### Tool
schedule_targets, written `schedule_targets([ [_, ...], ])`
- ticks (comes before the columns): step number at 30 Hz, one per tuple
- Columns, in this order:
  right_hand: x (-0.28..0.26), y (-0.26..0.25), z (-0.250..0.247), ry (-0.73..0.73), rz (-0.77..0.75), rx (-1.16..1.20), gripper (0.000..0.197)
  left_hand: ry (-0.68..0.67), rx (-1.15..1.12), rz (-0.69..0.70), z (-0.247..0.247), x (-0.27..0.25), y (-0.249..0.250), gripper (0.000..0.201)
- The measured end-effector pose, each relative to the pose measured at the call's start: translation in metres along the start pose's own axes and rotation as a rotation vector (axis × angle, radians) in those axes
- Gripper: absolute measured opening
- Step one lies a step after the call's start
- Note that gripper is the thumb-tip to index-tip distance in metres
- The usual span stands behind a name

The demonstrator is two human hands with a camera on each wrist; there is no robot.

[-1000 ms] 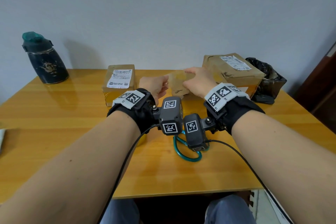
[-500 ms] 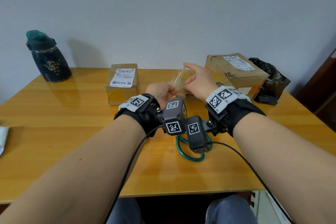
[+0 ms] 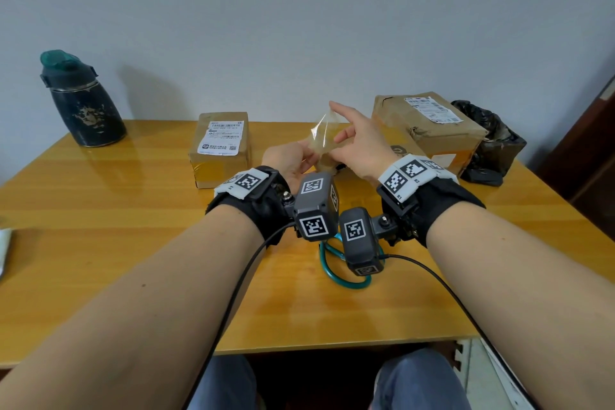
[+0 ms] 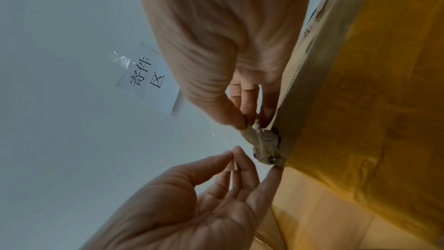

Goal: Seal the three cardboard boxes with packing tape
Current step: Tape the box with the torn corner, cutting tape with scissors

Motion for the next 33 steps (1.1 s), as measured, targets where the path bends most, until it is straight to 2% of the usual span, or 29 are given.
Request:
schedule_targets([
  [2, -0.001, 0.002, -0.001, 0.011, -0.002, 0.007, 0.083, 0.012, -0.009, 0.013, -0.001, 0.003, 0.001, 0.032],
  [11, 0.002, 0.003, 0.000, 0.033, 0.025, -0.011, 0.084, -0.036, 0.004, 0.032, 0.007, 0.002, -0.001, 0.034],
  [13, 0.003, 0.004, 0.002, 0.021, 0.039, -0.008, 0.085, -0.044, 0.037, 0.054, 0.007, 0.004, 0.001, 0.028],
  [15, 0.003, 0.004, 0.004, 0.009, 0.042, -0.001, 0.086, -0.018, 0.045, 0.072, 0.004, 0.007, 0.003, 0.013],
  [17, 0.003, 0.005, 0.005, 0.016, 0.051, 0.008, 0.088, 0.025, 0.021, 0.101, -0.001, 0.009, 0.006, 0.018],
  [20, 0.003, 0.011, 0.000, 0.050, 0.118, 0.036, 0.081, 0.009, -0.100, 0.119, 0.000, 0.008, 0.007, 0.010],
  [25, 0.005, 0.015, 0.002, 0.004, 0.189, 0.041, 0.068, 0.002, -0.172, 0.106, 0.000, 0.013, 0.005, 0.034],
  [28, 0.005, 0.014, 0.003, -0.013, 0.201, 0.027, 0.066, 0.057, -0.220, 0.080, -0.005, 0.015, 0.003, 0.026],
  [33, 0.005, 0.015, 0.006, -0.015, 0.225, 0.108, 0.061, 0.043, -0.251, 0.063, -0.003, 0.018, 0.000, 0.021],
])
Point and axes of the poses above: each hand's wrist, its own x-axis towards the middle knuckle, its own z-axis out of the palm, y = z × x, the point moved 8 cm from there along x, towards the middle knuckle, and after that the axes turned 4 degrees about -y, right-handed, at the moved point
